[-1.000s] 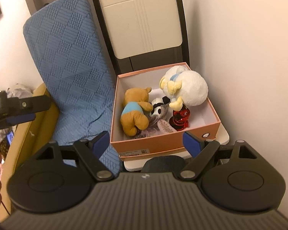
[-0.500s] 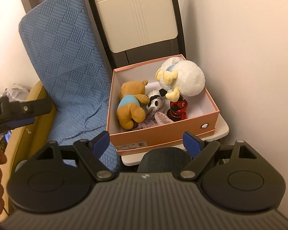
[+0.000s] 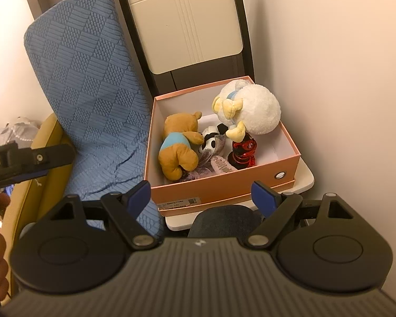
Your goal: Organize objects
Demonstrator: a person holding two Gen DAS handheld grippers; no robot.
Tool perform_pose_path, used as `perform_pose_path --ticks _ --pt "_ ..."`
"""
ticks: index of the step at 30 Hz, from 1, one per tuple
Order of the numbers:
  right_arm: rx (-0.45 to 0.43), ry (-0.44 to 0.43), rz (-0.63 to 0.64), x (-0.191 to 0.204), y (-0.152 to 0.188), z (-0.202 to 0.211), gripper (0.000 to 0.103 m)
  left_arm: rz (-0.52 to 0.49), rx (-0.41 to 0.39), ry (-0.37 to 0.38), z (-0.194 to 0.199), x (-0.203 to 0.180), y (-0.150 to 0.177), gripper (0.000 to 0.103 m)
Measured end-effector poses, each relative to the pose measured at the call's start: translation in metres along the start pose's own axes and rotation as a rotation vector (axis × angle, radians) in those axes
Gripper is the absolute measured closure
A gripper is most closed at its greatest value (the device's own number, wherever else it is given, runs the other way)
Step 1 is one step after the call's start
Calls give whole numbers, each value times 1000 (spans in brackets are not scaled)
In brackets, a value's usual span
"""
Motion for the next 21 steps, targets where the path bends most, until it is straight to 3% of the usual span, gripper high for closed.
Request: perform_pose_path --ticks 21 --pt "4 3 -11 -1 -1 0 18 -7 2 -7 -2 -1 1 4"
Point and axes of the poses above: each gripper's, at about its wrist camera, not at the fingertips, and z roughly against the way its jaws point, x to its left, y to its underside, the point moved 4 cm from there along -z, roughly the way its jaws point, and after that the axes turned 9 degrees about x, right-handed, at the moved point
